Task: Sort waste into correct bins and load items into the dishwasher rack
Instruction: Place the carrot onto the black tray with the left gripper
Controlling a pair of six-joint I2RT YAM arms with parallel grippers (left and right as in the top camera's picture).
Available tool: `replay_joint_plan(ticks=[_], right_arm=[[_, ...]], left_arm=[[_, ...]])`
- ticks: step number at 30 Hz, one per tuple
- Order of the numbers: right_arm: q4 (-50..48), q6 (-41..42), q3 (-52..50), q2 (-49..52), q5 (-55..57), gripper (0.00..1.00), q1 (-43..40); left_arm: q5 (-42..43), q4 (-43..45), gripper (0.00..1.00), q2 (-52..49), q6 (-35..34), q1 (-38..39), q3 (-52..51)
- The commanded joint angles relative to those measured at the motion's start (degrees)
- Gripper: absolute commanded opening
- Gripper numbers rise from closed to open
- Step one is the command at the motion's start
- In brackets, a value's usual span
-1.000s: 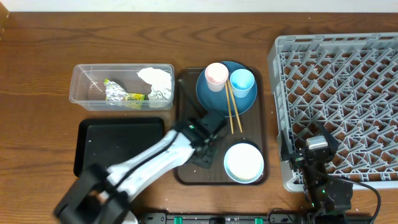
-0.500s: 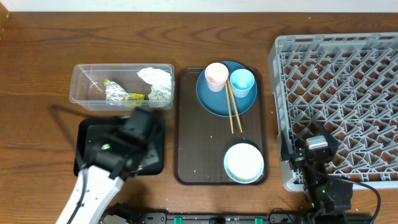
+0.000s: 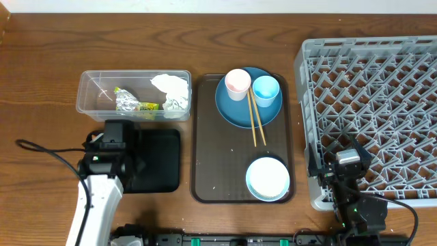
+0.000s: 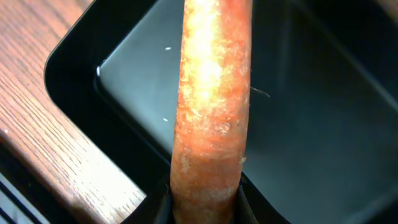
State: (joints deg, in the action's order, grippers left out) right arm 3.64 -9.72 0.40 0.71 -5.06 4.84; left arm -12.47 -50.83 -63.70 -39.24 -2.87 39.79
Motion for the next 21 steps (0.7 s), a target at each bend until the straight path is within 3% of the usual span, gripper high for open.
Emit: replay_joint_plan(ticks=[1,6,10,13,21], right_arm=[[0.2,-0.4,-0.1,-0.2,0.3,0.99,-0.3],[0.2,-0.4,-0.1,-0.2,0.3,0.99,-0.3],[0.2,-0.4,-0.1,-0.2,0.3,0.99,-0.3],[0.2,-0.4,-0.1,-0.2,0.3,0.99,-0.3],[0.2,-0.4,-0.1,-0.2,0.3,0.99,-0.3]], left_arm=[[-1.5,1.7,0.17,-3.0,-0.9,-2.6,-0.9],[-1.6,3.5,0.17,-7.9,-0.9,-3.6,-0.9],[-1.5,4.3,0.5,-9.8,0.5,-3.6,-0.9],[-1.5,4.1,0.65,-9.4,2.9,-3.6,-0.7],[0.7,-3.8,0.69,-4.5,7.0,-3.6,8.7]])
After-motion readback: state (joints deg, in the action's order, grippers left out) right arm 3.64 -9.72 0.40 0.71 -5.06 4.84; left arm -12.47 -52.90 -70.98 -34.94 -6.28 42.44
